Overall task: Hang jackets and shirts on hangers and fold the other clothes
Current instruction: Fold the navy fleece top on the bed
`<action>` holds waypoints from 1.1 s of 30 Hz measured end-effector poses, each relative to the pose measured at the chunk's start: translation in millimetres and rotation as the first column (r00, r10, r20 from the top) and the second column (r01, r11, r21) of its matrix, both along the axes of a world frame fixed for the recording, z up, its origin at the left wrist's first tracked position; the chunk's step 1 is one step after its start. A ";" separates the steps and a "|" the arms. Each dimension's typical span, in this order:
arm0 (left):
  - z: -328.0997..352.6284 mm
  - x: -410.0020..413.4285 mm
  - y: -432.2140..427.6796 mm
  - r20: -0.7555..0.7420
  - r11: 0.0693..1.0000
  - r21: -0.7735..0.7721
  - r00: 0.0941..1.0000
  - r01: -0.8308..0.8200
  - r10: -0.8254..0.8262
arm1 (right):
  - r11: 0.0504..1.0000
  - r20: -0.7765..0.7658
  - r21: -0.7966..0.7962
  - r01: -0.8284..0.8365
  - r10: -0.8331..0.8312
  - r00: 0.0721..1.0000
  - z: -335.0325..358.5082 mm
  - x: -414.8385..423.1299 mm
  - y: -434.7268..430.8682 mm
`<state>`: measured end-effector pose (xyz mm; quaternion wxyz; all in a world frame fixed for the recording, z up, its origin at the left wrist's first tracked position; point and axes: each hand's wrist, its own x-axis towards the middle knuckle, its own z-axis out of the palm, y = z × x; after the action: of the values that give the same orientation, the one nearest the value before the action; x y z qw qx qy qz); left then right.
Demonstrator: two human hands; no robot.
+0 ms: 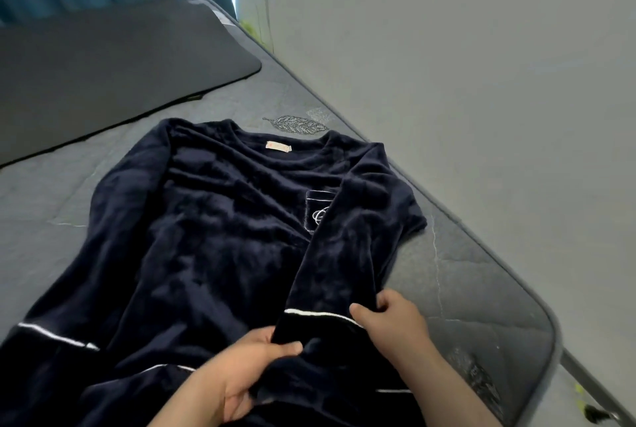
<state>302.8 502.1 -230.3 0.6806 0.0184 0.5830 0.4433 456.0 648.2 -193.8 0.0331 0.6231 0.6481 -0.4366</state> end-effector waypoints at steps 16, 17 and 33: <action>-6.8 109.3 -31.4 -0.990 0.925 0.028 0.140 0.380 -0.028 | 0.992 -0.167 0.099 0.077 -0.059 0.984 -40.6 136.5 -68.5; -7.9 111.4 -29.8 -0.999 0.853 0.037 0.022 0.521 0.030 | 0.949 -0.106 0.314 0.028 0.006 0.994 -38.9 135.7 -74.1; -23.9 53.1 -38.7 -0.987 0.756 -0.074 -0.158 0.650 0.039 | 0.520 0.100 0.753 -0.404 0.516 0.851 -37.3 82.1 -81.7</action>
<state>355.9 463.4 -254.3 0.1000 0.6402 0.7287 0.2217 538.2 566.5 -231.1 -0.1567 0.3539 0.9105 -0.1456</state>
